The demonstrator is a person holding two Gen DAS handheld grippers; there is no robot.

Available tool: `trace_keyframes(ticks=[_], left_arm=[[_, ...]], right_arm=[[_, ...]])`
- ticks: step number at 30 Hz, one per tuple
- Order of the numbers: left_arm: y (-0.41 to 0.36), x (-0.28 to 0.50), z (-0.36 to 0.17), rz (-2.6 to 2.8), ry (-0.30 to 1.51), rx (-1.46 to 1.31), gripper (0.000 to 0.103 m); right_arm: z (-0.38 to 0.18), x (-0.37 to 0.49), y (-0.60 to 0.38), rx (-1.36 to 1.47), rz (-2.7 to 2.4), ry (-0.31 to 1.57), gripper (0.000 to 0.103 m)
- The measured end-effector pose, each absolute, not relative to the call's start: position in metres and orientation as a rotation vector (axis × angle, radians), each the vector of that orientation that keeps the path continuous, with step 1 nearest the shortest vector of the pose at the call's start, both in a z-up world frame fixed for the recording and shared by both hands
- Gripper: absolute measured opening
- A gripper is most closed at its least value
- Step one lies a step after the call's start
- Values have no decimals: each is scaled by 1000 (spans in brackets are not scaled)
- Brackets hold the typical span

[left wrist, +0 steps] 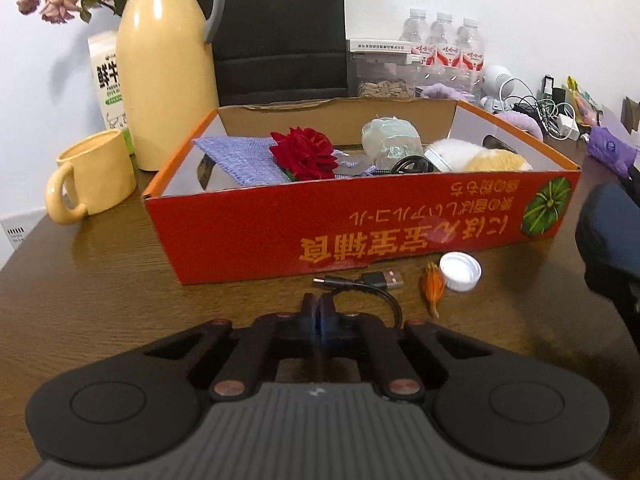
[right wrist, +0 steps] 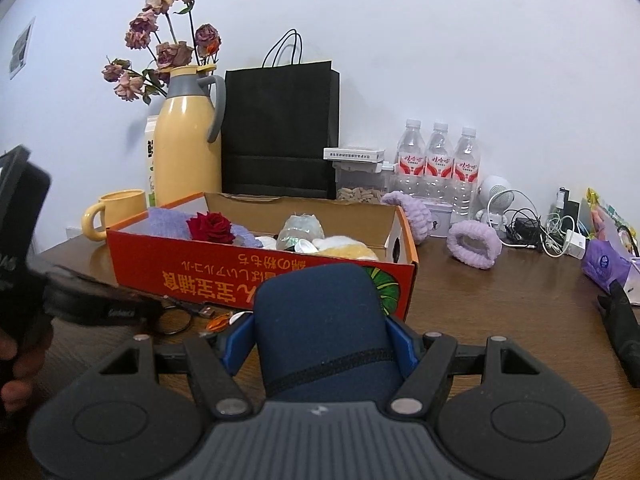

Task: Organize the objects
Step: 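Grasp the black USB cable on the table with the left tool while the right tool holds the pouch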

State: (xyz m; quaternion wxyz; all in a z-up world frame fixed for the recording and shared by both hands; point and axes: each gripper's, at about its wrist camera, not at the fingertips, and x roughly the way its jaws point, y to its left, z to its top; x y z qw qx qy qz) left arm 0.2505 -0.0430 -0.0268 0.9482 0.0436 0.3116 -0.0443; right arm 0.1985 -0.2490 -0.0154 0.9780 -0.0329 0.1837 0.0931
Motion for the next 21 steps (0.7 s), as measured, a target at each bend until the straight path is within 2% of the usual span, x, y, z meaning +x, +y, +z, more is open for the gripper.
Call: trace_keyframes(ticks=[11, 13, 14, 15, 16, 17, 18, 21], left_arm=[[-4, 209, -23, -10, 598, 18, 3], [0, 207, -21, -18, 586, -11, 9], [-1, 207, -20, -20, 577, -12, 26], [-2, 206, -19, -29, 571, -10, 57], [-4, 205, -18, -33, 560, -4, 72], [-7, 204, -16, -35, 546, 6, 92], [-10, 203, -15, -36, 534, 14, 100], [-25, 212, -13, -33, 544, 36, 101]], right_arm=[[-15, 196, -251, -62, 185, 355, 69], [-15, 195, -251, -64, 186, 356, 69], [-15, 196, -251, -65, 186, 357, 69], [-15, 196, -251, -65, 185, 358, 69], [-15, 196, -251, -65, 185, 358, 69], [-15, 196, -250, -65, 185, 358, 69], [-15, 196, -251, -65, 185, 358, 69], [-15, 196, -250, -68, 187, 360, 69]])
